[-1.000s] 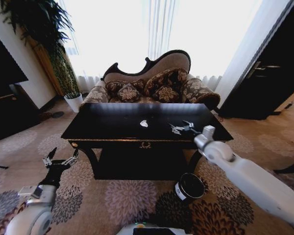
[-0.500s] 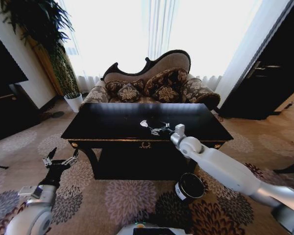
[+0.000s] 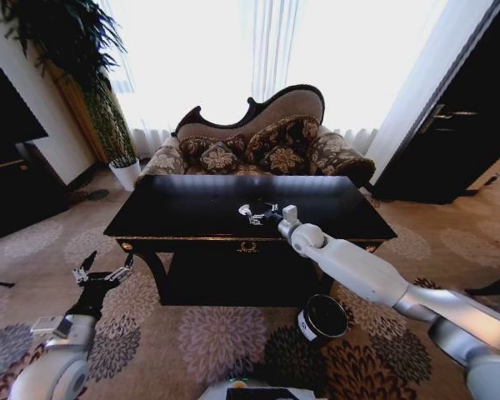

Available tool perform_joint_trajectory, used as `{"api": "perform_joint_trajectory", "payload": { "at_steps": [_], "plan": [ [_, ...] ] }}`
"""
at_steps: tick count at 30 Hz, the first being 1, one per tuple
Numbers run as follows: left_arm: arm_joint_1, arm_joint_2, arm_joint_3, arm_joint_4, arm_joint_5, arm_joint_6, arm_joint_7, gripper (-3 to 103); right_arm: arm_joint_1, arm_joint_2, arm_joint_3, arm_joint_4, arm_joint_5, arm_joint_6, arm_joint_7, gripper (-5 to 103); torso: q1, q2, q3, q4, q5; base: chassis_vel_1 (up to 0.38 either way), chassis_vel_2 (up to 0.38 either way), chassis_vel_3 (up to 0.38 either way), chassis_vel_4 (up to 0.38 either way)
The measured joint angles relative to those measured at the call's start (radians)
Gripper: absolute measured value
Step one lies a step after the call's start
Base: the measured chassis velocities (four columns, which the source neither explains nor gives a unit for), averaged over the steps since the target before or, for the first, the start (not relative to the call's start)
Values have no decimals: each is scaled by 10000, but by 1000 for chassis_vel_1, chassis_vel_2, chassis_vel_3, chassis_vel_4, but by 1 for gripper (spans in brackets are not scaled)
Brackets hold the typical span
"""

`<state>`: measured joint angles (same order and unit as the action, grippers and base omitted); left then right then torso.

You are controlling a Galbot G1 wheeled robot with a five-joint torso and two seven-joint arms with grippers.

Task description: Move to the front of the table and place the trash on the table into the trash bin.

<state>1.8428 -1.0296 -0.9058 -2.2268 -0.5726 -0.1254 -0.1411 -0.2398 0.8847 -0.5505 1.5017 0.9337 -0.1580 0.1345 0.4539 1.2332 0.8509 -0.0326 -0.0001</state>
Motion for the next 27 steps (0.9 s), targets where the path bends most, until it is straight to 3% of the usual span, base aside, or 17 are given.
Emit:
{"api": "perform_joint_trajectory", "payload": {
  "at_steps": [12, 15, 18, 23, 27],
  "plan": [
    [0, 0, 0, 0, 0, 0, 0, 100, 217, 328, -340, -533, -178, 248, -108, 100, 0, 0, -1, 1, -1, 0, 0, 0, 0],
    [0, 0, 0, 0, 0, 0, 0, 100, 162, 331, -332, -539, -212, 292, -130, 85, -1, 0, -2, 1, -1, 0, 0, 0, 0],
    [0, 0, 0, 0, 0, -1, 0, 100, 104, 331, -302, -549, -306, 331, -164, 79, -1, 0, -2, 1, -1, 0, 0, 0, 0],
    [0, 0, 0, 0, 0, 0, 0, 100, -145, 284, -193, -508, -601, 488, -302, 57, -2, 2, -3, 3, -2, 0, 0, 0, 0],
    [0, 0, 0, 0, 0, 0, 0, 100, -280, 212, -102, -424, -630, 494, -315, 47, -2, 2, -4, 2, -1, 0, 0, 0, 0]
  ]
}}
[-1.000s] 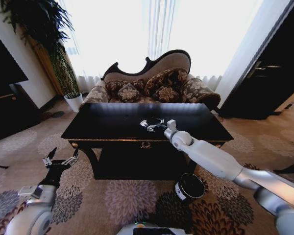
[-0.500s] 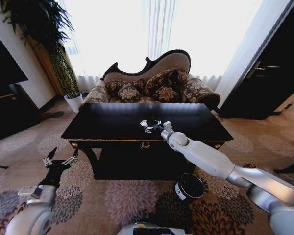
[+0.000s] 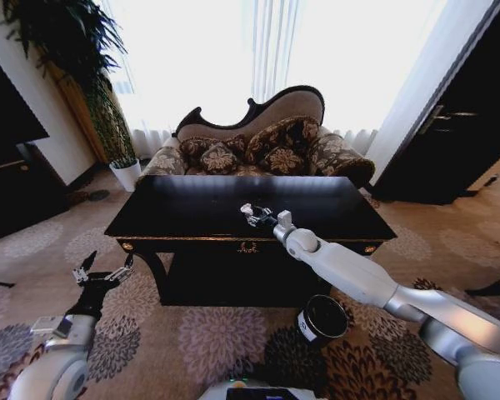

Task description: Move to the front of the table and place the trash on the table into the trash bin.

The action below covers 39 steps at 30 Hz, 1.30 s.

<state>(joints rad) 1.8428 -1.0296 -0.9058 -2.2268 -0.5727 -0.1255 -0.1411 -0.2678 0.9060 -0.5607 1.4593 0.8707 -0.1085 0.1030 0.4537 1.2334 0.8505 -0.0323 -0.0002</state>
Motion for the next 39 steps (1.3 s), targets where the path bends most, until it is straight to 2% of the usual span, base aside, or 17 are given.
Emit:
{"api": "perform_joint_trajectory", "payload": {
  "at_steps": [3, 6, 8, 11, 13, 21, 29, 31, 33, 37, 39],
  "plan": [
    [0, 0, 0, 0, 0, 0, 0, 100, -82, -99, 52, 72, -73, 23, -67, 30, 0, 0, 1, -2, 0, 0, 0, 0, 0],
    [0, 0, 0, 0, 0, 0, 0, 100, -145, -129, 103, 116, -75, 24, -73, 25, 0, 0, 1, 0, 0, 0, 0, 0, 0],
    [0, 0, 0, 0, 0, 0, 0, 100, -224, -179, 155, 178, -75, 25, -73, 14, 0, -1, 2, 0, 0, 0, 0, 0, 0],
    [0, 0, 0, 0, 0, 0, 0, 100, -271, -204, 198, 216, -75, 25, -73, 9, 0, -1, 2, -1, 0, 0, 0, 0, 0],
    [0, 0, 0, 0, 0, 0, 0, 100, -384, -235, 314, 289, -57, 24, -59, 1, 1, -1, 3, -1, 0, 0, 0, 0, 0],
    [0, 0, 0, 0, 0, 0, 0, 100, -1078, -480, 889, 891, 49, -13, 65, 0, 3, -3, 4, -1, 0, 0, 0, 0, 0],
    [0, 0, 0, 0, 0, 0, 0, 100, -2537, -1075, 2291, 2015, 42, -136, 136, 0, 3, -4, 6, -3, 2, 0, 0, 0, 0],
    [0, 0, 0, 0, 0, 0, 0, 100, -3237, -1307, 3146, 2523, -58, -162, 155, 0, 4, -6, 7, -3, 5, 0, 0, 0, 0],
    [0, 0, 0, 0, 0, 0, 0, 100, -3481, -1382, 3483, 2678, -131, -158, 146, 0, 4, -6, 7, -2, 3, 0, 0, 0, 0],
    [0, -1, 0, 0, 0, 0, 0, 100, -5142, -1643, 5316, 3360, -554, -10, -45, 0, 2, -4, 4, -5, 2, 0, 0, 0, 0],
    [0, 0, 0, 0, 0, 0, 0, 100, -5542, -1663, 5708, 3480, -639, 39, -78, 0, 3, -4, 4, -4, 1, 0, 0, 0, 0]
  ]
}}
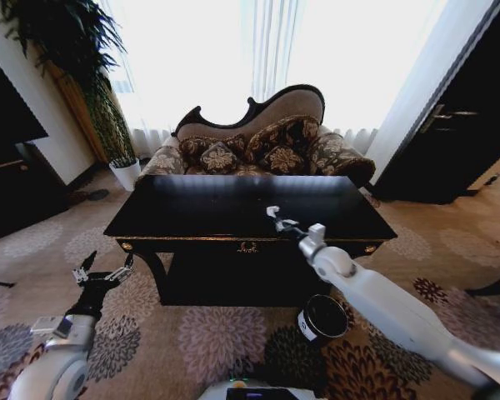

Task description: Move to the front of the table and place the trash on the table into the trash bin.

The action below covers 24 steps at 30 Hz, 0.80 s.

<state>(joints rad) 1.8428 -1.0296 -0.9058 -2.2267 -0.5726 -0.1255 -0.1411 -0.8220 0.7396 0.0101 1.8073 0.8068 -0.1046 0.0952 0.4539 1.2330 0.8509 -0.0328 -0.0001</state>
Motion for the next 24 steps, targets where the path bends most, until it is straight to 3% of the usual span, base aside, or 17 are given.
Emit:
{"api": "perform_joint_trajectory", "payload": {
  "at_steps": [5, 10, 24],
  "plan": [
    [0, 0, 0, 0, 0, 0, 1, 100, -1513, 81, 1548, 420, -511, 267, -174, 0, 0, 0, 0, 1, -1, 0, 0, 0, 0],
    [0, 0, 0, -1, 0, 0, 1, 100, -3315, 616, 3035, 873, -1247, 886, -311, 0, 0, 2, -2, 4, 1, 0, 0, 0, 0],
    [0, 0, 0, 0, 0, 0, 1, 100, -5870, 2124, 4743, 932, -2571, 2305, -1003, 0, -1, 2, -1, 2, -1, 0, 0, 0, 0]
  ]
}}
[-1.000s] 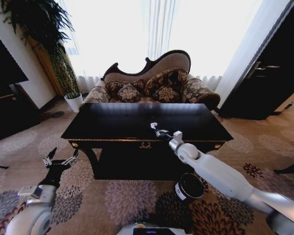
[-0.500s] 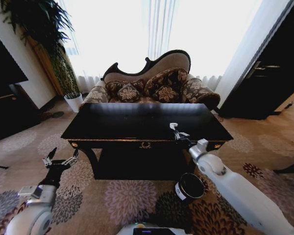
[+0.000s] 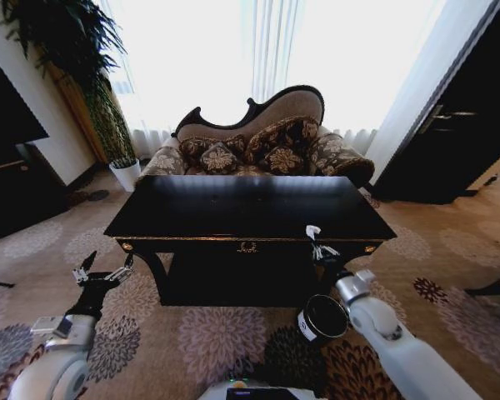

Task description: Move to the front of the table and place the trash on the table into the trash bin.

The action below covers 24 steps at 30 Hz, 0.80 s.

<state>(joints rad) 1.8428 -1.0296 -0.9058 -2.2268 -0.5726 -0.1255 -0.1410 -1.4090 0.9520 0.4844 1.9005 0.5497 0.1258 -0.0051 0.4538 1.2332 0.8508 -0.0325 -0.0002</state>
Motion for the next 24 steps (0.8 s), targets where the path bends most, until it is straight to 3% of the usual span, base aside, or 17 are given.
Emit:
{"api": "perform_joint_trajectory", "payload": {
  "at_steps": [9, 13, 24],
  "plan": [
    [1, 0, 0, 0, 0, 0, 0, 100, -280, 852, 3, -680, -594, 557, -151, 0, 0, 1, 0, 0, 0, 0, 0, 0, 0],
    [0, 0, 0, 0, 0, 0, 0, 100, 23, 1292, -268, -1906, -750, 1114, -238, 0, 0, 1, 0, 1, -1, 0, 0, 0, 0],
    [0, 0, 0, 0, 0, 0, 0, 100, 1215, 1500, -720, -5475, -816, 2441, -622, 0, 0, 0, 1, 2, 1, 0, 0, 0, 0]
  ]
}}
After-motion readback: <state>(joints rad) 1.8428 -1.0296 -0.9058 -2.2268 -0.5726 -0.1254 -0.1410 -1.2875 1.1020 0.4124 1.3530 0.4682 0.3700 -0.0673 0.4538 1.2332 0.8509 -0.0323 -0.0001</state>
